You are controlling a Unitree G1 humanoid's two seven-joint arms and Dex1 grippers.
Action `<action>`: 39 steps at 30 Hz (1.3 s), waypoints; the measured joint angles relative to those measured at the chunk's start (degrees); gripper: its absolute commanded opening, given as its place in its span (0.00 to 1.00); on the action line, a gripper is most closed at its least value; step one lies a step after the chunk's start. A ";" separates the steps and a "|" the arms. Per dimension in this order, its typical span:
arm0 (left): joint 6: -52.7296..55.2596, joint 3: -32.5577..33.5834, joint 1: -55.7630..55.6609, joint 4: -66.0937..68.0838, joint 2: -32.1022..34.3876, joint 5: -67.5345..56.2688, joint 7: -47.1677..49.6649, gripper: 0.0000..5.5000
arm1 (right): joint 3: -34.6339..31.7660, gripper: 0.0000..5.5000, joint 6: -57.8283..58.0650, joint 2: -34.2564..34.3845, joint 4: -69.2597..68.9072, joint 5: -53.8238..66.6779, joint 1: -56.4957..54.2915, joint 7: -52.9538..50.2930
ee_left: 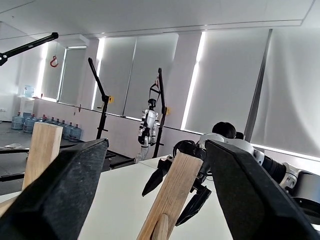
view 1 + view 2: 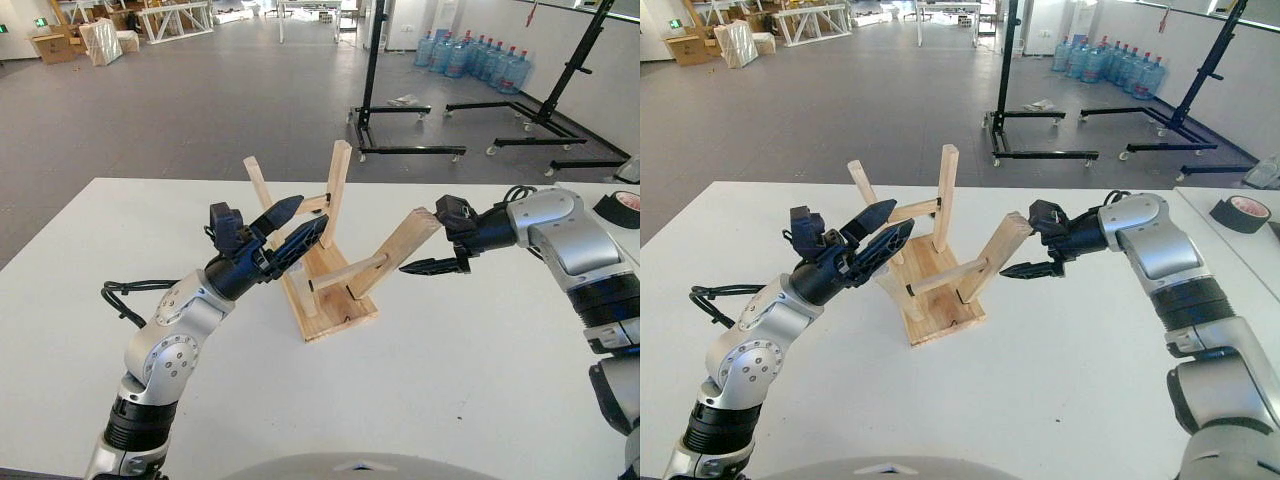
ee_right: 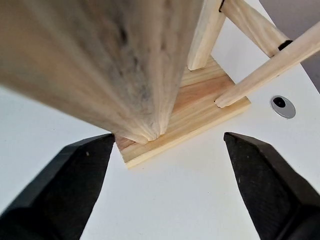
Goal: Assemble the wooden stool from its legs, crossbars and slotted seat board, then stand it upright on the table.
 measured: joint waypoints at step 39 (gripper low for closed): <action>8.19 -0.09 -2.12 -6.96 0.15 3.01 6.45 0.64 | -16.98 0.73 -13.74 11.85 -28.28 -12.79 8.78 -35.14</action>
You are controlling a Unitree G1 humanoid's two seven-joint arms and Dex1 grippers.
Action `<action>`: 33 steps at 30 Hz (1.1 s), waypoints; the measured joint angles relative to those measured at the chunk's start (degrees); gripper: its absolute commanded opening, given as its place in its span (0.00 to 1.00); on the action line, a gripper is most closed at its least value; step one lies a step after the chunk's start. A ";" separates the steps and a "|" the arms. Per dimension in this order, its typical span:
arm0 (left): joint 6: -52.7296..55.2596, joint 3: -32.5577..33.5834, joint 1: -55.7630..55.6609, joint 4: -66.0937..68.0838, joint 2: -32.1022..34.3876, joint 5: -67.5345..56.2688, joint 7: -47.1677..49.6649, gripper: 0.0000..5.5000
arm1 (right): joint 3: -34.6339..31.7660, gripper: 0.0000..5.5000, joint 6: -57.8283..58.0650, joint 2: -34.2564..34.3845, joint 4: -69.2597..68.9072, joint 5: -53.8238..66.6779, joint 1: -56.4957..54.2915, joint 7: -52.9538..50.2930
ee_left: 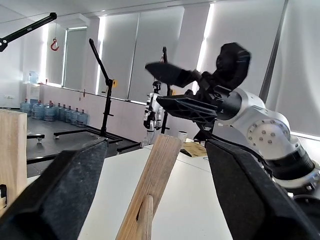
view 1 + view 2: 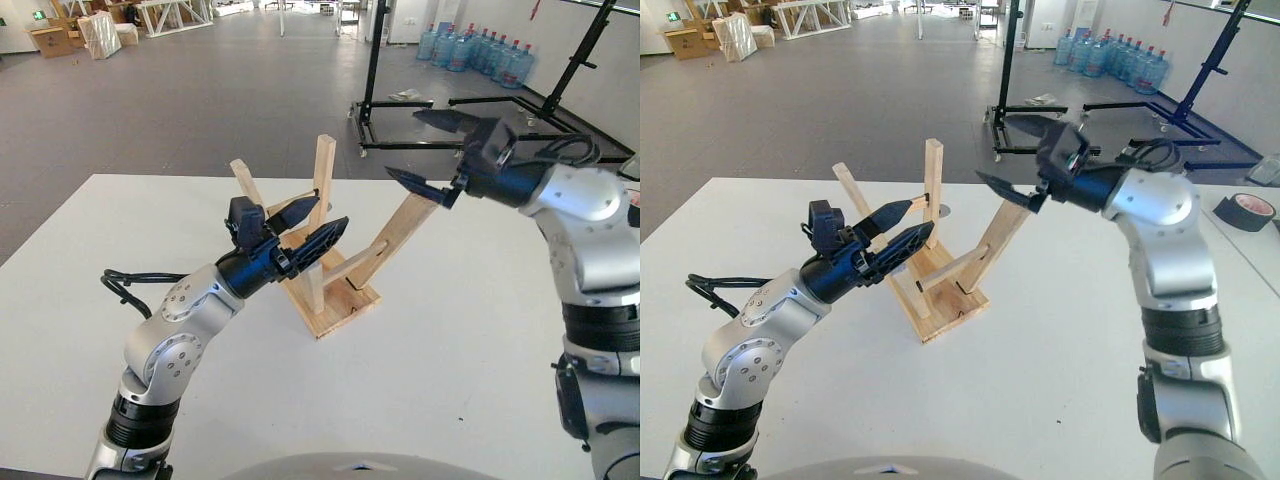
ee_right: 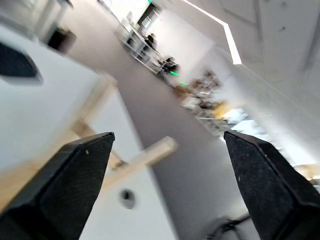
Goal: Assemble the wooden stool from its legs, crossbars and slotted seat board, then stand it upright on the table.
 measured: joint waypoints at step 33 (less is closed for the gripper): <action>0.99 2.04 0.71 0.66 -0.32 0.41 -2.64 0.64 | 14.29 0.73 -15.09 6.76 3.17 -23.92 15.94 -20.62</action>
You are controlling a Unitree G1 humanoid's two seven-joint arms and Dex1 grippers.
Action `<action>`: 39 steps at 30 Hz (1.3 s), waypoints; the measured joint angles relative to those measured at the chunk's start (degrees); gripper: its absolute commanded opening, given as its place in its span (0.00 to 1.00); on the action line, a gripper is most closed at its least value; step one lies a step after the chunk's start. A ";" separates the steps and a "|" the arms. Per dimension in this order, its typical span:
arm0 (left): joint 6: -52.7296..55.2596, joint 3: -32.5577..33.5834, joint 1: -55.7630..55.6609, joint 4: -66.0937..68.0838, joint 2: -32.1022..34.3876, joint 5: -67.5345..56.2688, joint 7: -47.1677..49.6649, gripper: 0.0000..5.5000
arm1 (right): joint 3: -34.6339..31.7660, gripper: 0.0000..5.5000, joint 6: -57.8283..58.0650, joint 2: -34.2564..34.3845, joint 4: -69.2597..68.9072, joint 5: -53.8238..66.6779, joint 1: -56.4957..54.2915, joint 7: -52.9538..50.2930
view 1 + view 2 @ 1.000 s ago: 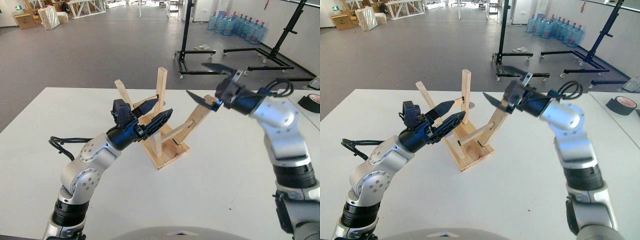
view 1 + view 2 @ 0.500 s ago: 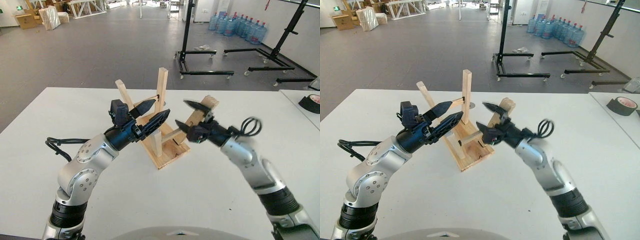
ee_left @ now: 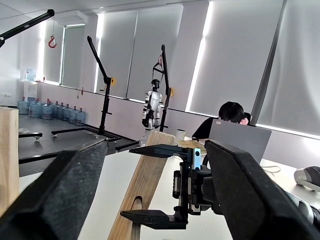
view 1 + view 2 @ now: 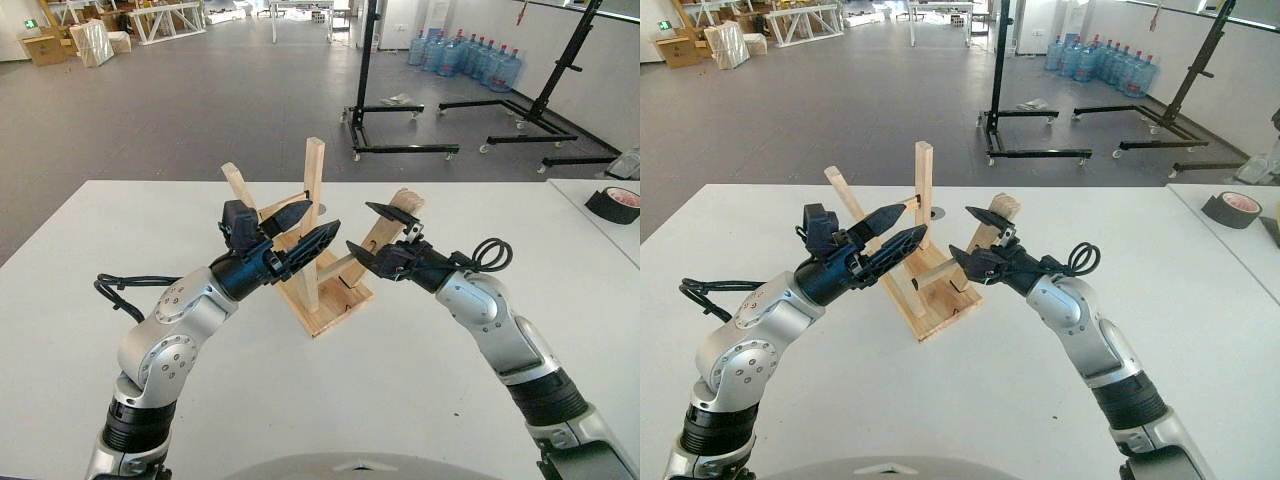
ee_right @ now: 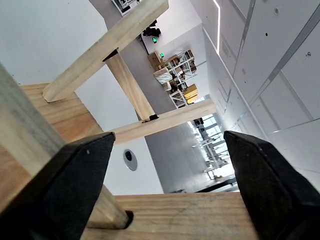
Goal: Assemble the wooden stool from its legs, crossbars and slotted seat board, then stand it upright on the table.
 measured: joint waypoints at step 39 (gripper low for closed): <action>3.88 -4.96 -0.22 -1.05 -0.39 6.37 2.06 0.64 | -7.71 0.73 30.11 13.55 -12.35 27.59 -1.38 -4.12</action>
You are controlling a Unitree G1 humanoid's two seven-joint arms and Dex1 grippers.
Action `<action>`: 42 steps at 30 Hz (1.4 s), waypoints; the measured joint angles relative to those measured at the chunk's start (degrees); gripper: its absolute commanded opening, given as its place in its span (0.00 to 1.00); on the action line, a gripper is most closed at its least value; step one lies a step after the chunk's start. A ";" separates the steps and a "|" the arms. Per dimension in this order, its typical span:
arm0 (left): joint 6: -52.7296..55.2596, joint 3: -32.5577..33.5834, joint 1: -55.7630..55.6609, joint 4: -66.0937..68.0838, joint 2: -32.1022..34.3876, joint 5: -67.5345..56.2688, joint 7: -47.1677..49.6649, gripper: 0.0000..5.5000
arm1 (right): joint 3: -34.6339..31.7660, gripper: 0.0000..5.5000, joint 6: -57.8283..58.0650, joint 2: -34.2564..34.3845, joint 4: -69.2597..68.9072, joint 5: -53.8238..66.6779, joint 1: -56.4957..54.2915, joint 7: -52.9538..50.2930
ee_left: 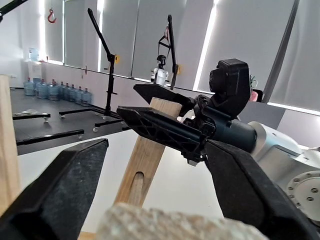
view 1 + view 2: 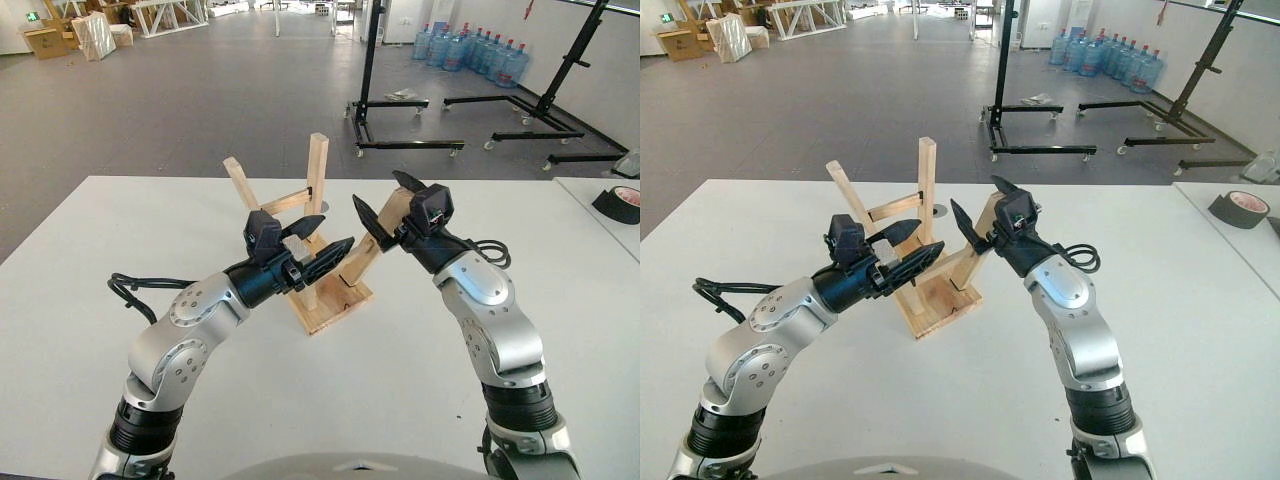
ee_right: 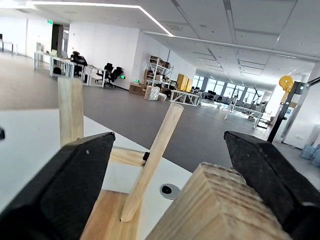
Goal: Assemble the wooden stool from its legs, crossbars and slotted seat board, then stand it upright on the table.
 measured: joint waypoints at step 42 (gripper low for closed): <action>-2.18 2.41 0.35 5.62 1.22 1.24 -8.30 0.64 | -1.00 0.73 6.14 -4.94 10.70 12.36 -7.23 10.67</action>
